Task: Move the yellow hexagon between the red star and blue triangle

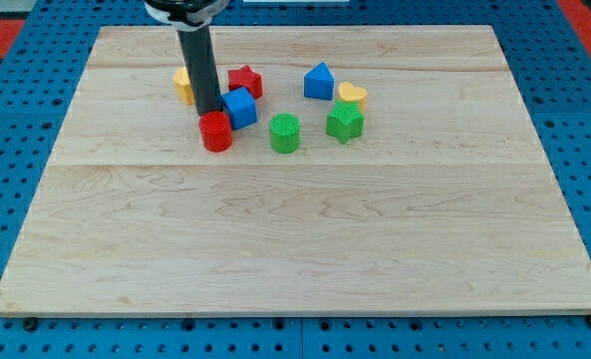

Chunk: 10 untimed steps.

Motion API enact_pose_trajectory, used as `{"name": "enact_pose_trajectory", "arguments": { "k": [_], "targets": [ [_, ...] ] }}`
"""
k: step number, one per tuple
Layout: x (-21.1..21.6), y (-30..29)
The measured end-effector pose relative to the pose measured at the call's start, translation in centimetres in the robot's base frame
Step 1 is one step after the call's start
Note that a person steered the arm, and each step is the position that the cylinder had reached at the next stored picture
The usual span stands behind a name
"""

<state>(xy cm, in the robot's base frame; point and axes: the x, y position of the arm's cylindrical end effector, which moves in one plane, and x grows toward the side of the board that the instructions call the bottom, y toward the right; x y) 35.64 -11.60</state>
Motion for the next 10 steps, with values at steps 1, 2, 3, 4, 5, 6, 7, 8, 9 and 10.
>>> {"name": "enact_pose_trajectory", "arguments": {
  "k": [1,2,3,4,5,6,7,8,9,10],
  "targets": [
    [-2.0,-0.7],
    [-3.8,-1.2],
    [-5.3,-3.5],
    [-2.8,-8.8],
    [-6.0,-12.4],
    [-7.8,-10.2],
    [-7.8,-4.0],
    [-9.3,-1.1],
    [-10.6,1.3],
    [-10.6,4.4]
  ]
}}
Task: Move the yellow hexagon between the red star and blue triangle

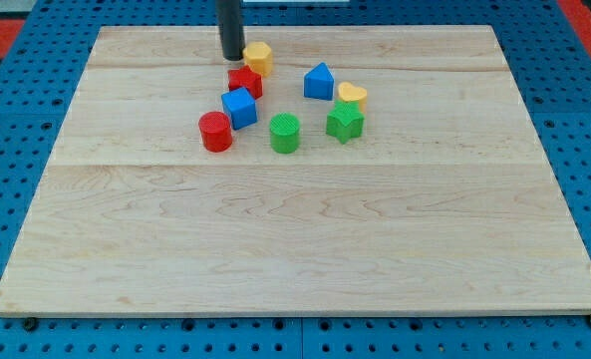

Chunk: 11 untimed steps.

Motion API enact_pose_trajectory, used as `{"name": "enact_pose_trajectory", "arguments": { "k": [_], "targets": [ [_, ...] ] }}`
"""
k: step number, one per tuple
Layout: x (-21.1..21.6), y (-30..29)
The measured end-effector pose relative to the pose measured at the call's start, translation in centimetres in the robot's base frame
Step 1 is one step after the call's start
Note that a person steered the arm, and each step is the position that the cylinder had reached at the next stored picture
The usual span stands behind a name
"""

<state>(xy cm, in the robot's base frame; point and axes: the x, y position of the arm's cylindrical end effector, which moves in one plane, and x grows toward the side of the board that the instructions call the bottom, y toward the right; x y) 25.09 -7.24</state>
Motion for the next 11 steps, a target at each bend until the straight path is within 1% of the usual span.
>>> {"name": "enact_pose_trajectory", "arguments": {
  "k": [3,4,5,6,7,8,9,10,11],
  "targets": [
    [-0.3,4.1],
    [-2.3,3.6],
    [-2.8,7.7],
    [-1.6,8.4],
    [0.0,6.1],
    [1.8,4.9],
    [-0.4,3.6],
    [-0.3,-2.7],
    [3.0,-9.0]
  ]
}}
